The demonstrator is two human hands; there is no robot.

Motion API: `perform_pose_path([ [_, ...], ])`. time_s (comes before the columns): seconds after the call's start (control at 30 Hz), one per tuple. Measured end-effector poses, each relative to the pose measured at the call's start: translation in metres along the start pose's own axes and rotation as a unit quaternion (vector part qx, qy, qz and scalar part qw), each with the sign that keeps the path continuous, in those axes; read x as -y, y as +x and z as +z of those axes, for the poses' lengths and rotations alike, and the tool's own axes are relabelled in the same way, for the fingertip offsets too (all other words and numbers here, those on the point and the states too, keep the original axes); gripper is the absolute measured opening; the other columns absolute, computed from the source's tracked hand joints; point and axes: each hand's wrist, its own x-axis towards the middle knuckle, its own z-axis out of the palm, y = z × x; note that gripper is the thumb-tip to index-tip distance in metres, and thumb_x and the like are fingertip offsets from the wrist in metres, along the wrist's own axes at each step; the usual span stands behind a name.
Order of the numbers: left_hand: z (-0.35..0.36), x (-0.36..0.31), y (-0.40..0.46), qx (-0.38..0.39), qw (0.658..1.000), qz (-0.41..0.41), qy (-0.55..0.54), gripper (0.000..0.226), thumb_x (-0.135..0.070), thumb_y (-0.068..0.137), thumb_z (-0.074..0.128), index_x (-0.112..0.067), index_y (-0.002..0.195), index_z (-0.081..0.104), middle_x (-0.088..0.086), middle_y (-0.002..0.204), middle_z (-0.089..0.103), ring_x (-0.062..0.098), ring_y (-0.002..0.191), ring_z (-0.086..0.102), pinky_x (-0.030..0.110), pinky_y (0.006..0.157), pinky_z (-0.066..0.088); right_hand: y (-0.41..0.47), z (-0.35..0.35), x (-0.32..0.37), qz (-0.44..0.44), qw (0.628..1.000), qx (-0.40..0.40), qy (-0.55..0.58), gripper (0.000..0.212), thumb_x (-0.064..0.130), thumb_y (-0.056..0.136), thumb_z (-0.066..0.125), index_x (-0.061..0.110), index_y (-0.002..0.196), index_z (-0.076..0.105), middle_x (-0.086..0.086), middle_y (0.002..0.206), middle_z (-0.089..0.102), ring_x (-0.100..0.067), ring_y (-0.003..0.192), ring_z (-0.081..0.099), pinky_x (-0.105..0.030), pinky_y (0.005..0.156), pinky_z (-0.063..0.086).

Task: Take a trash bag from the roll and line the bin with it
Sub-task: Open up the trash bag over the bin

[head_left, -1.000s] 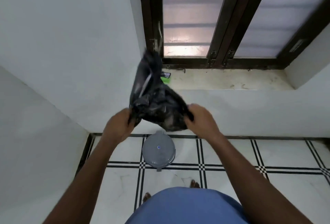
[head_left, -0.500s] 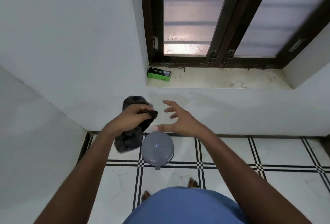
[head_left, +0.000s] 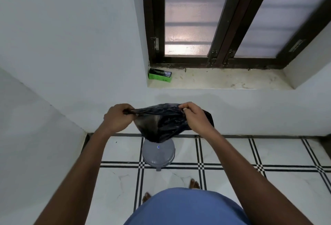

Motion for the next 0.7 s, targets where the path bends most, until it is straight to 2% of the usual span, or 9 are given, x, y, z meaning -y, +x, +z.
perform_pose_path([
  [0.1, -0.002, -0.002, -0.001, 0.032, 0.950, -0.067, -0.303, 0.022, -0.011, 0.103, 0.058, -0.013, 0.109, 0.079, 0.009, 0.109, 0.081, 0.029, 0.109, 0.074, 0.033, 0.087, 0.055, -0.010, -0.017, 0.007, 0.049, 0.986, 0.110, 0.119, 0.045, 0.058, 0.107, 0.065, 0.018, 0.120, 0.082, -0.004, 0.116, 0.084, -0.023, 0.111, 0.081, -0.037, 0.098, 0.059],
  [0.2, -0.001, -0.007, -0.006, 0.070, 0.887, -0.145, -0.433, 0.024, -0.024, 0.106, 0.054, -0.017, 0.109, 0.077, 0.008, 0.109, 0.082, 0.028, 0.098, 0.079, 0.038, 0.078, 0.062, -0.011, -0.027, 0.003, -0.001, 0.991, 0.122, 0.059, 0.030, 0.043, 0.096, 0.087, 0.019, 0.112, 0.083, -0.007, 0.108, 0.084, -0.026, 0.102, 0.082, -0.040, 0.093, 0.065],
  [0.27, 0.001, -0.004, -0.005, 0.053, 0.903, -0.161, -0.394, 0.021, -0.040, 0.094, 0.071, -0.021, 0.102, 0.075, 0.006, 0.103, 0.083, 0.026, 0.090, 0.078, 0.038, 0.076, 0.061, -0.005, -0.031, -0.005, -0.046, 0.997, 0.022, -0.061, 0.012, 0.021, 0.097, 0.078, 0.022, 0.108, 0.081, -0.001, 0.103, 0.081, -0.021, 0.097, 0.076, -0.032, 0.084, 0.060],
  [0.33, 0.001, 0.009, -0.002, 0.051, 0.946, -0.122, -0.297, 0.034, -0.043, 0.082, 0.088, -0.020, 0.105, 0.075, 0.004, 0.101, 0.083, 0.022, 0.090, 0.079, 0.036, 0.079, 0.059, 0.000, -0.036, -0.012, -0.077, 0.981, -0.056, -0.171, 0.026, 0.012, 0.098, 0.068, 0.020, 0.120, 0.078, 0.000, 0.111, 0.072, -0.018, 0.099, 0.065, -0.026, 0.085, 0.054],
  [0.4, -0.001, 0.020, 0.000, 0.086, 0.987, -0.066, -0.118, 0.029, -0.037, 0.079, 0.089, -0.022, 0.101, 0.078, 0.000, 0.098, 0.081, 0.018, 0.091, 0.077, 0.032, 0.078, 0.058, 0.003, -0.043, -0.019, -0.066, 0.961, -0.080, -0.257, 0.029, 0.017, 0.099, 0.067, 0.021, 0.127, 0.074, -0.003, 0.117, 0.063, -0.022, 0.101, 0.062, -0.035, 0.089, 0.054],
  [0.5, -0.004, 0.035, 0.003, 0.126, 0.979, -0.061, 0.149, 0.014, -0.029, 0.082, 0.067, -0.025, 0.086, 0.080, -0.001, 0.090, 0.079, 0.019, 0.086, 0.074, 0.029, 0.071, 0.056, 0.003, -0.053, -0.024, 0.034, 0.925, 0.014, -0.377, 0.011, 0.024, 0.096, 0.069, 0.018, 0.103, 0.076, -0.004, 0.098, 0.071, -0.030, 0.090, 0.073, -0.036, 0.071, 0.056],
  [0.57, -0.006, 0.038, 0.004, 0.101, 0.973, -0.108, 0.179, 0.021, -0.027, 0.082, 0.060, -0.014, 0.081, 0.077, 0.003, 0.084, 0.076, 0.021, 0.079, 0.071, 0.029, 0.068, 0.054, -0.003, -0.057, -0.018, 0.104, 0.928, 0.141, -0.328, 0.009, 0.021, 0.099, 0.070, 0.016, 0.098, 0.078, -0.006, 0.085, 0.078, -0.024, 0.073, 0.077, -0.032, 0.058, 0.058],
  [0.63, -0.010, 0.033, 0.006, 0.086, 0.971, -0.132, 0.182, 0.024, -0.028, 0.083, 0.061, -0.006, 0.078, 0.071, 0.008, 0.081, 0.073, 0.024, 0.075, 0.069, 0.029, 0.064, 0.048, -0.010, -0.060, -0.005, 0.132, 0.935, 0.239, -0.226, 0.010, 0.014, 0.104, 0.070, 0.016, 0.101, 0.079, -0.008, 0.084, 0.082, -0.019, 0.069, 0.078, -0.030, 0.063, 0.064],
  [0.7, -0.018, 0.025, 0.006, 0.121, 0.972, -0.145, 0.139, 0.031, -0.035, 0.084, 0.070, -0.004, 0.084, 0.074, 0.013, 0.085, 0.077, 0.027, 0.074, 0.072, 0.030, 0.064, 0.052, -0.009, -0.061, 0.010, 0.104, 0.952, 0.260, -0.123, 0.010, 0.010, 0.106, 0.071, 0.013, 0.108, 0.080, -0.014, 0.094, 0.084, -0.026, 0.081, 0.081, -0.040, 0.080, 0.069],
])
